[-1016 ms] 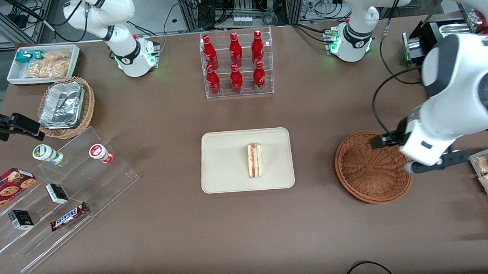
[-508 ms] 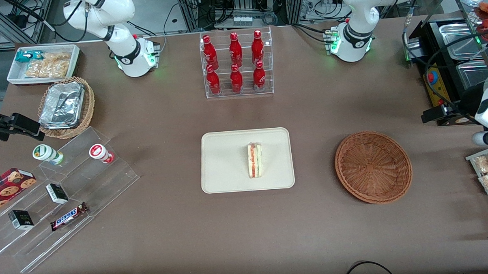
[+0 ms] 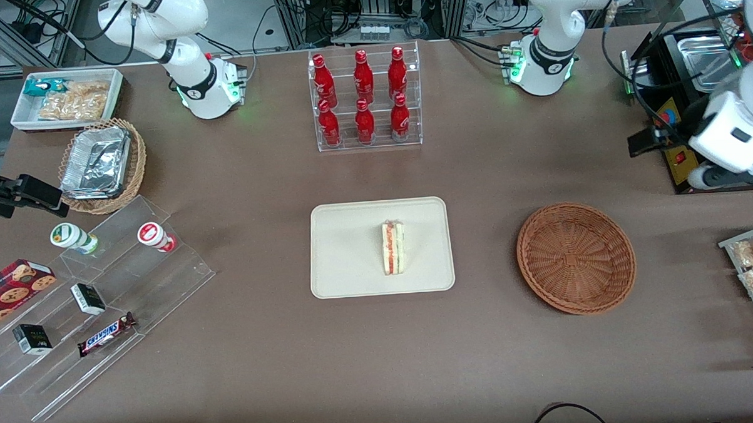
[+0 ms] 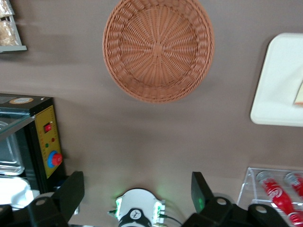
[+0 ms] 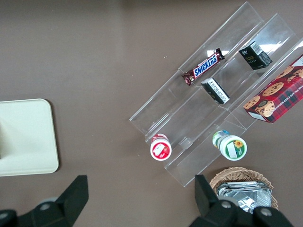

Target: Place sandwich from basket to tray

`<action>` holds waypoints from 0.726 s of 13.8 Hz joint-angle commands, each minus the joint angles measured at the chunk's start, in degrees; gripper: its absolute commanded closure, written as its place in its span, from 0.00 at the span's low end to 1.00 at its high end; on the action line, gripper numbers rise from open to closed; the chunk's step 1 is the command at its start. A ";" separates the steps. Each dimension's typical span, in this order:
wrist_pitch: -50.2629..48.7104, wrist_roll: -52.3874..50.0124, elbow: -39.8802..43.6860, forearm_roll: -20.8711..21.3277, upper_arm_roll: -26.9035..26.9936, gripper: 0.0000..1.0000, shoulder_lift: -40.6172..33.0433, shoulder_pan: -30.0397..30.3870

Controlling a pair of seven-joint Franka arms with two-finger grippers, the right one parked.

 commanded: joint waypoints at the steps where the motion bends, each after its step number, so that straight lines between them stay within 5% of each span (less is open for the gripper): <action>1: 1.95 0.04 -5.95 1.36 0.25 0.00 -5.33 -1.17; 10: 0.99 -0.30 -3.49 0.57 0.25 0.00 -3.75 -0.91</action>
